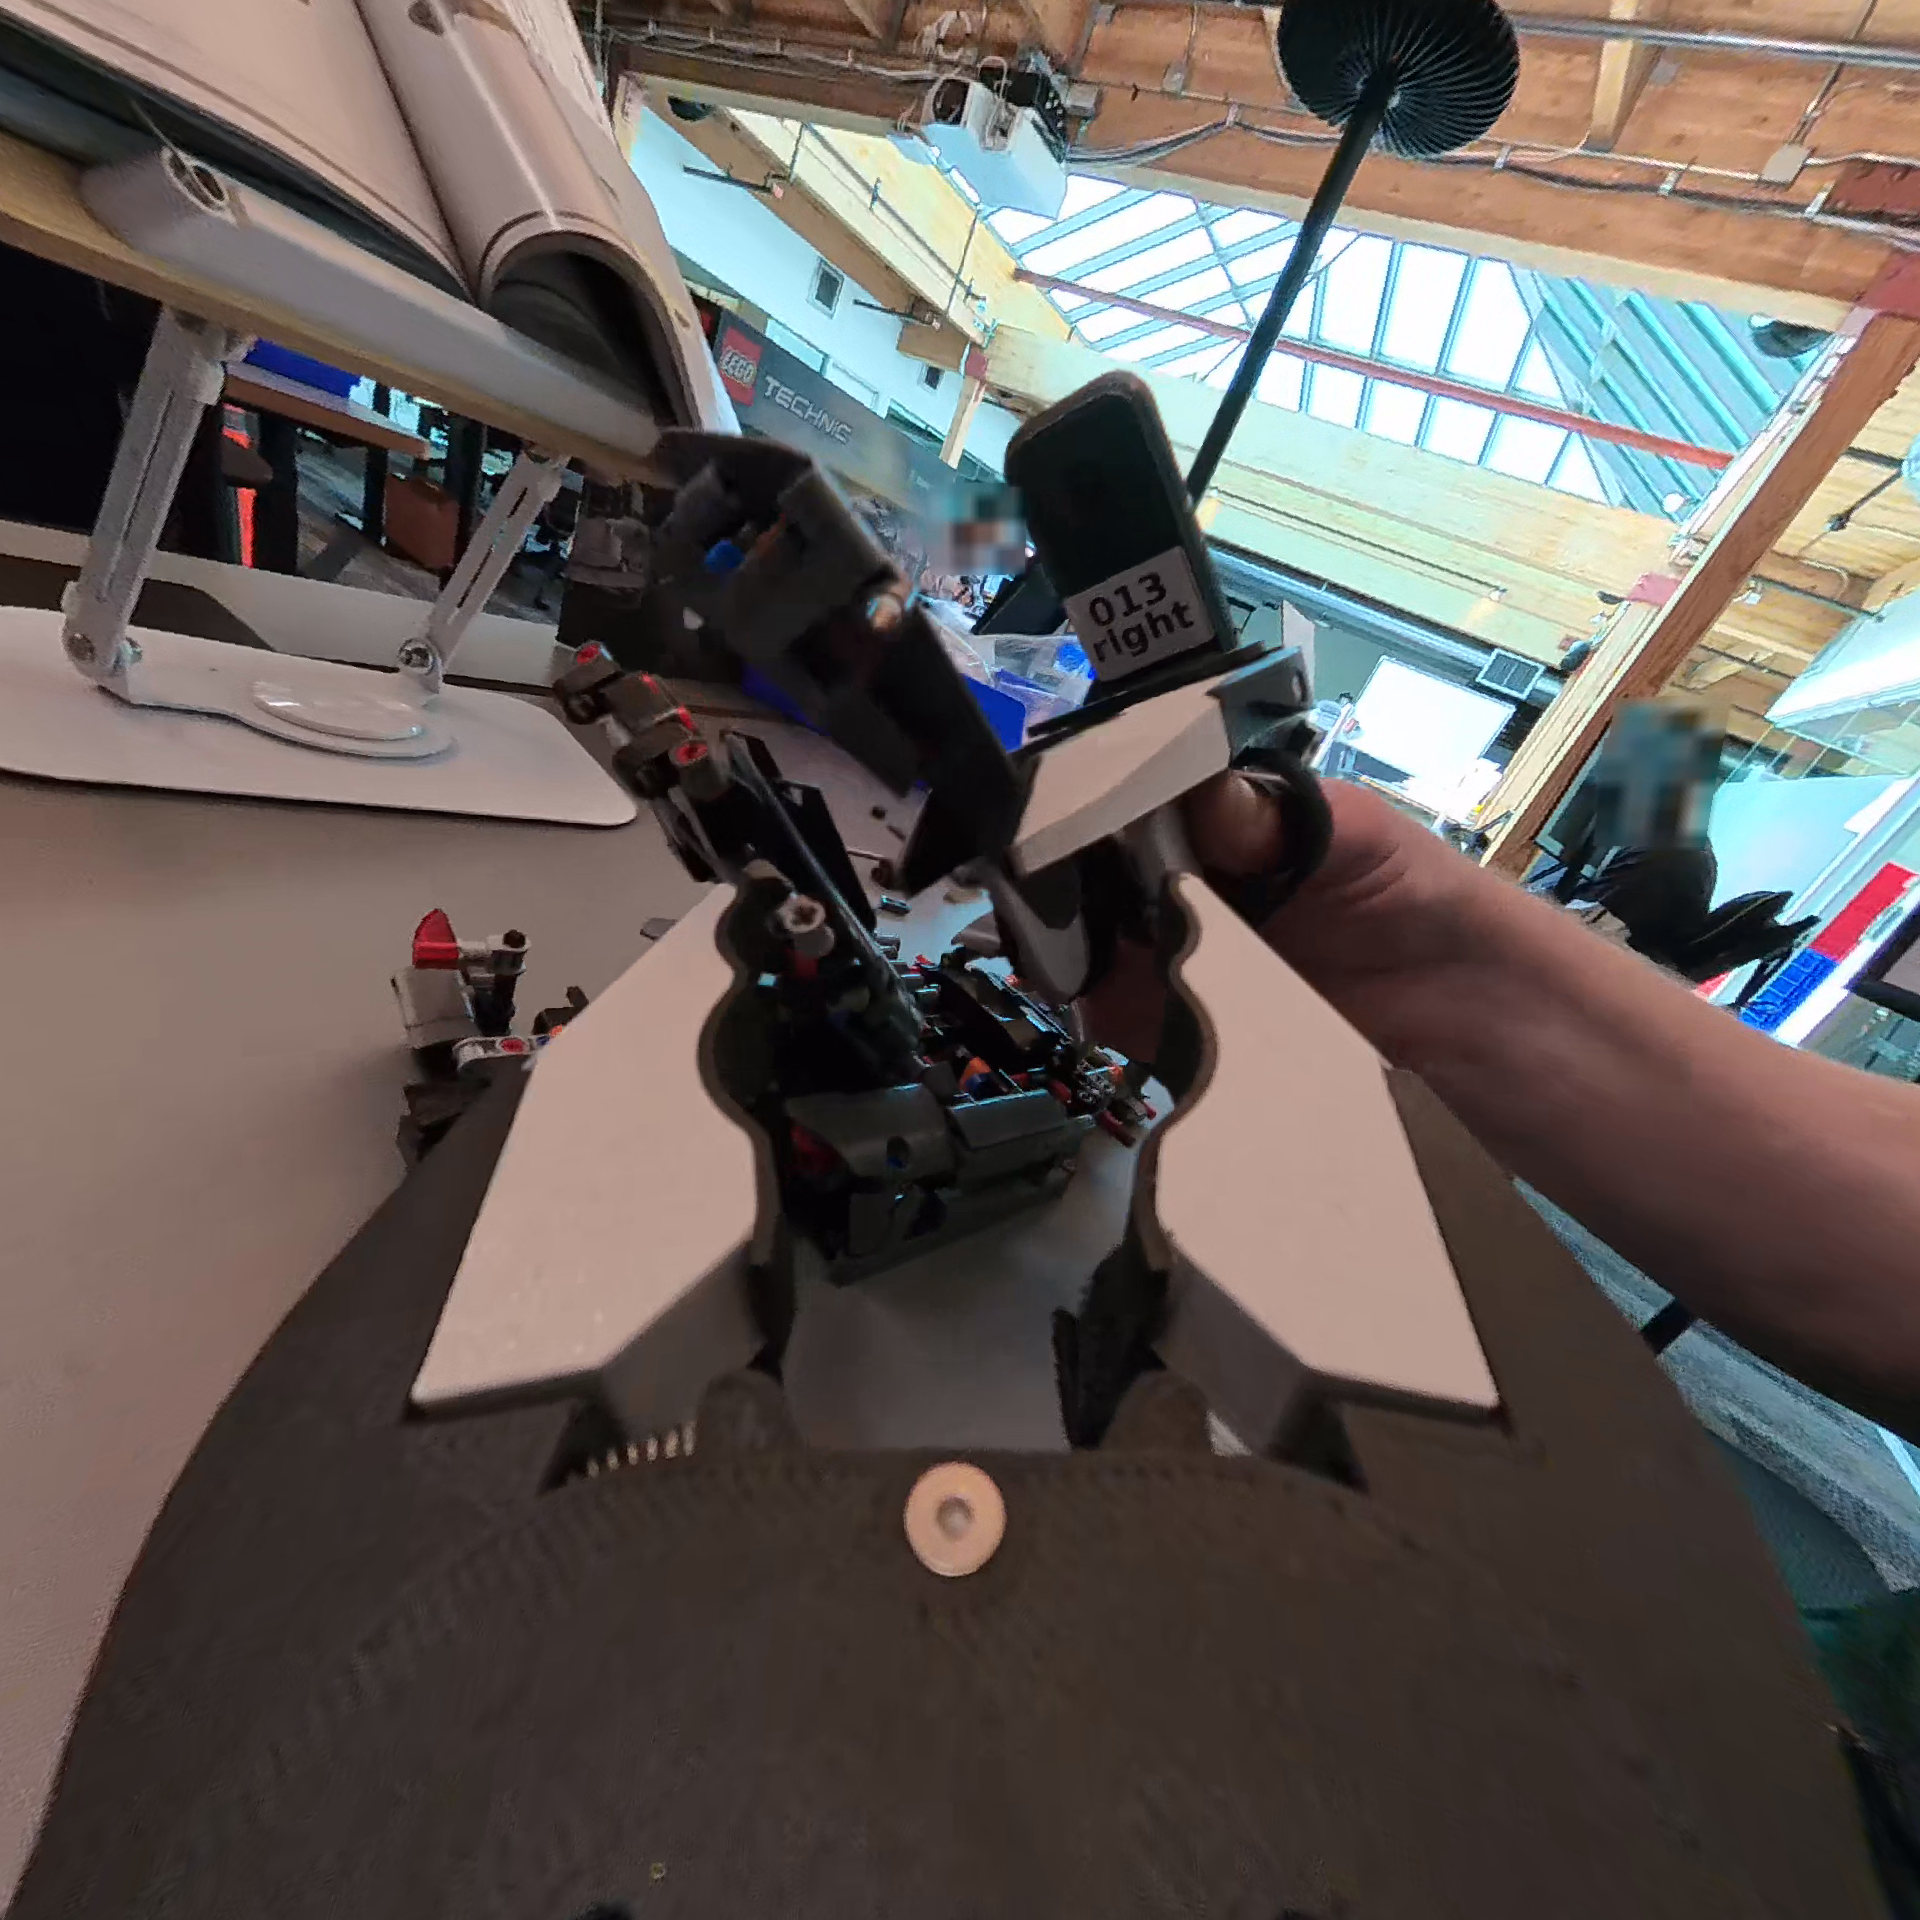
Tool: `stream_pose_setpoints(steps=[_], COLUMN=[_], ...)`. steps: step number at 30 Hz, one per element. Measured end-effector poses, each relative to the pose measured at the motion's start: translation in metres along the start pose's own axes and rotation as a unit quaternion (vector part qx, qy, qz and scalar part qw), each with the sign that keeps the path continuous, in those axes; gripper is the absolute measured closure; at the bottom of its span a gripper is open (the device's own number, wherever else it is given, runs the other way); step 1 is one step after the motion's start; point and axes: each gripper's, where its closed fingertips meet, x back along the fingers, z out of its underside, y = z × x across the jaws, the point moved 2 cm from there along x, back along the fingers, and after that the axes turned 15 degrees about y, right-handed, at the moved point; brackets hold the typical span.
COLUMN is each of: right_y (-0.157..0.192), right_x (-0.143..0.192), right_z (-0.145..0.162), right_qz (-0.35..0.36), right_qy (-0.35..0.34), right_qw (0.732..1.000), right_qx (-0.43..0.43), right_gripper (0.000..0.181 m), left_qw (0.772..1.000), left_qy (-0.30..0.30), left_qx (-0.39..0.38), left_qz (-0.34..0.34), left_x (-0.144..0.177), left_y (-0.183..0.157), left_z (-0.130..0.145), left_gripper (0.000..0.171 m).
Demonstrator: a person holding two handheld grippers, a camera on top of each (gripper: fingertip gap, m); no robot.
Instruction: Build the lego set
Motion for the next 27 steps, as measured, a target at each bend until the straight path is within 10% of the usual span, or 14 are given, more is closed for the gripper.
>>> stream_pose_setpoints(steps=[16, 27], right_y=[-0.004, -0.022], right_x=[0.002, 0.000], right_z=[0.000, 0.016], right_qz=[-0.010, 0.245], right_qy=[0.005, 0.118], right_qw=[1.000, 0.954], right_qx=[-0.022, 0.130], right_gripper=[0.166, 0.165], left_qw=[0.999, 0.994], left_qy=[-0.006, -0.021], left_qx=[0.030, 0.098], left_qz=[0.017, 0.040], left_x=[0.003, 0.007], left_y=[0.001, 0.005], left_z=[0.001, 0.004], left_gripper=[0.102, 0.099])
